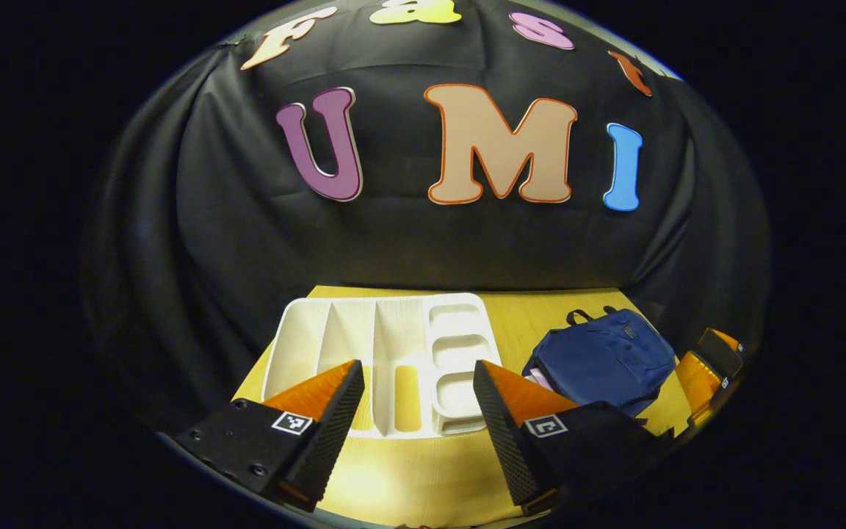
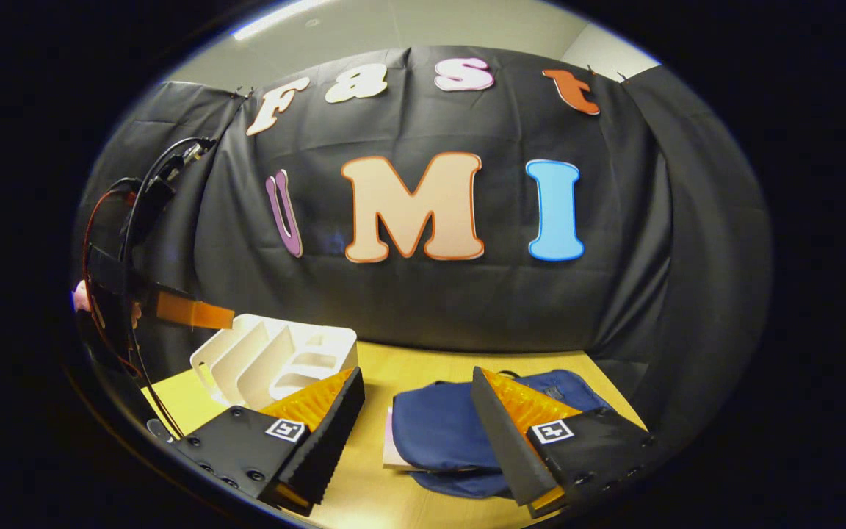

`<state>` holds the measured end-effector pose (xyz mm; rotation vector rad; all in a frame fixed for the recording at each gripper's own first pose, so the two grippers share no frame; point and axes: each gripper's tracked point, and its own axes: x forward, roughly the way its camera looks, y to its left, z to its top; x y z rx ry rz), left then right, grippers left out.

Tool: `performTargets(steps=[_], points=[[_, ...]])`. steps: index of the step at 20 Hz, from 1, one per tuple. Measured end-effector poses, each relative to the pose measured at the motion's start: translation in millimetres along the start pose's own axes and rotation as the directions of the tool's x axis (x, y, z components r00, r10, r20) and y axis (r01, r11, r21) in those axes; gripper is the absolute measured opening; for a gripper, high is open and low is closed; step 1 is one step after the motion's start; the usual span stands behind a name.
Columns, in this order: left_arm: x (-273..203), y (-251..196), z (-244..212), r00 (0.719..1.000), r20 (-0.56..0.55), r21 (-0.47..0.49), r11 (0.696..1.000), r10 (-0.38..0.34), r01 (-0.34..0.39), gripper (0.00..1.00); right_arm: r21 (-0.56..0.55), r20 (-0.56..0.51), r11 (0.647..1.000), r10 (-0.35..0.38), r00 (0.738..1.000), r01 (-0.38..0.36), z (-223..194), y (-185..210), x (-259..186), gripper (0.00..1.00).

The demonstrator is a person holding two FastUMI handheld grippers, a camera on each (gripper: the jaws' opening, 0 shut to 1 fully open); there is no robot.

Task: Open the schoolbag, grab two books from the bookshelf and put them into the schoolbag.

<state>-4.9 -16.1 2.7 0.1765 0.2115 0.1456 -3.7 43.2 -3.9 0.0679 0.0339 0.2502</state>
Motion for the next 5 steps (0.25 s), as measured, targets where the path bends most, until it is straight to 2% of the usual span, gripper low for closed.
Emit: performTargets(steps=[1,5], points=[[0.2,-3.3,-0.8,1.0,0.002,-0.014,1.0,-0.019,0.019,0.88,0.002,0.01,1.0,-0.002,1.0,0.002,3.0,2.3,-1.2,0.92],[-7.6,-1.7,-4.5,0.999,-0.019,-0.044,0.998,-0.051,0.05,0.88,0.008,0.017,1.0,-0.022,1.0,0.022,2.3,8.0,-7.6,0.99]])
